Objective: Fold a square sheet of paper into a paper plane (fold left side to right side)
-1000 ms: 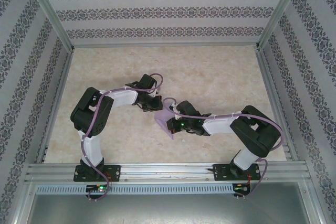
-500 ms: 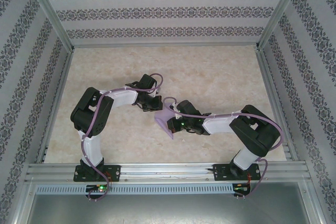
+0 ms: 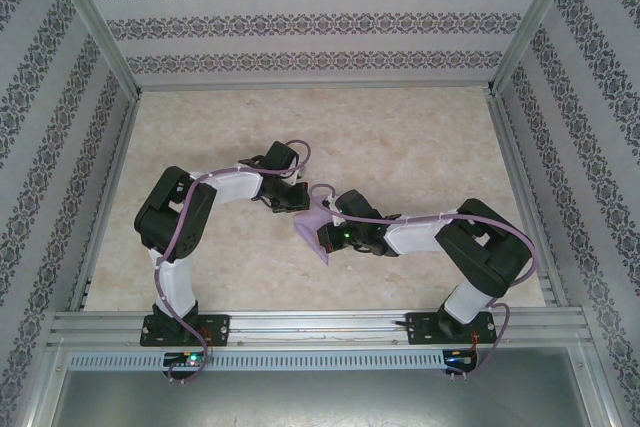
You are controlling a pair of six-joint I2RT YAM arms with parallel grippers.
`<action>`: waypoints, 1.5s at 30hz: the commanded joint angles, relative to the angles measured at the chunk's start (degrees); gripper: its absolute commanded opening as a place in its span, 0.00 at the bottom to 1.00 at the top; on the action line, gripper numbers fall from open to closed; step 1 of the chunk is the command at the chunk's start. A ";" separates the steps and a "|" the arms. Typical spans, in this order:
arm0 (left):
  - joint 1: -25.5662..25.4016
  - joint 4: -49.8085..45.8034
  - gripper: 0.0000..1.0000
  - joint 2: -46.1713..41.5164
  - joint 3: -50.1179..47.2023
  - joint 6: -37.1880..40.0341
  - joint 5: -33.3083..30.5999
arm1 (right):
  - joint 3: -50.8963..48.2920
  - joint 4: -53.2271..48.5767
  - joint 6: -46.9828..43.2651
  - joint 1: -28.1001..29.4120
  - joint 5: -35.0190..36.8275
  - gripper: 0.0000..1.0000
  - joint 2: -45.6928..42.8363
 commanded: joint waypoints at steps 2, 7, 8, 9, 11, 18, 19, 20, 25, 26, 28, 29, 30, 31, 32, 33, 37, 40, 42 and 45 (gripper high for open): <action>-0.43 -4.49 0.06 1.40 -2.37 0.35 -6.30 | 0.14 -2.09 -1.20 -0.48 -2.45 0.00 -1.86; -0.42 -4.75 0.06 1.12 -1.80 0.44 -6.19 | -1.23 -3.09 -1.50 -0.49 -3.13 0.00 -4.03; -0.36 -4.76 0.06 1.13 -1.69 0.43 -6.19 | -1.23 -3.09 -1.52 -0.47 -3.13 0.00 -4.10; -0.36 -4.68 0.06 1.17 -1.67 0.44 -6.15 | -1.11 -3.07 -1.53 -0.49 -3.13 0.00 -3.99; -0.38 -4.59 0.06 1.12 -1.88 0.35 -6.03 | -0.51 -3.04 -1.62 -0.43 -2.87 0.00 -3.42; -0.38 -4.67 0.06 0.97 -2.05 0.27 -5.91 | 0.79 -3.09 -1.57 -0.56 -0.99 0.00 -1.36; -0.36 -4.67 0.06 0.95 -2.06 0.27 -5.97 | 0.85 -3.09 -1.57 -0.59 -0.64 0.00 -1.33; -0.36 -4.67 0.06 0.95 -1.95 0.27 -5.94 | 0.79 -3.09 -1.48 -0.60 -0.41 0.00 -1.34; -0.36 -4.67 0.06 1.08 -1.88 0.27 -5.96 | 1.14 -3.31 -1.54 -0.98 0.12 0.00 -1.16; -0.39 -4.67 0.06 1.10 -1.97 0.27 -5.97 | 1.23 -3.43 -1.57 -1.11 0.21 0.00 -1.14; -0.36 -4.63 0.06 1.12 -2.01 0.28 -5.93 | 1.40 -3.44 -1.72 -1.18 0.25 0.00 -1.07; -0.37 -4.62 0.06 1.14 -2.01 0.27 -5.96 | 1.56 -3.65 -1.89 -1.25 0.13 0.00 -0.98; -0.38 -4.58 0.06 1.17 -2.08 0.27 -5.94 | 1.71 -3.83 -1.99 -1.29 0.12 0.00 -0.98; -0.36 -4.50 0.06 1.13 -2.16 0.27 -5.93 | 1.88 -4.05 -2.16 -1.33 0.12 0.00 -0.90; -0.39 -4.49 0.06 1.14 -2.22 0.27 -5.94 | 2.00 -4.24 -2.31 -1.35 0.12 0.00 -0.82; -0.36 -4.49 0.06 1.16 -2.23 0.27 -5.94 | 2.10 -4.36 -2.36 -1.43 0.21 0.00 -0.76; -0.37 -4.36 0.06 1.13 -2.17 0.24 -5.90 | 2.33 -4.50 -2.53 -1.53 0.12 0.00 -0.39; -0.39 -4.32 0.06 1.22 -2.23 0.18 -5.87 | 2.50 -4.59 -2.61 -1.49 0.12 0.00 -0.11; -0.39 -4.32 0.06 1.30 -2.13 0.18 -5.87 | 2.63 -4.59 -2.62 -1.55 0.13 0.00 0.20; -0.41 -4.32 0.06 1.30 -2.06 0.23 -5.76 | 2.96 -4.75 -2.70 -1.56 0.03 0.00 0.55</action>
